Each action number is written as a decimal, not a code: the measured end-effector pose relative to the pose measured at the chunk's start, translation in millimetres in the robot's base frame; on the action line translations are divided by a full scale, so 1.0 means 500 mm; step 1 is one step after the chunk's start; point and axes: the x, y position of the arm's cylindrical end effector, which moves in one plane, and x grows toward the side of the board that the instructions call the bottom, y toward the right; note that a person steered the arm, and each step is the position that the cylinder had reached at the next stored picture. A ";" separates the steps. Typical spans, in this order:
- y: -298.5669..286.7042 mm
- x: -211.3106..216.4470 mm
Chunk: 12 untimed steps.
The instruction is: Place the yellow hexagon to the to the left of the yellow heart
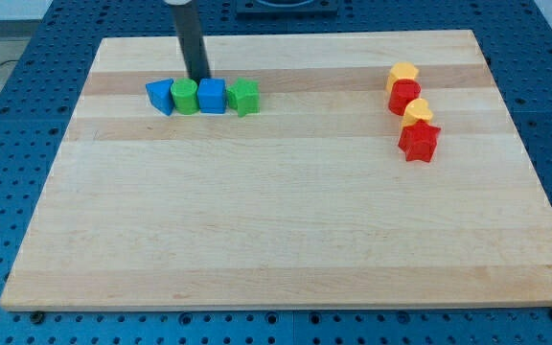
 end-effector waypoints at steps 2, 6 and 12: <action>0.350 -0.070; 0.722 0.041; 0.614 0.086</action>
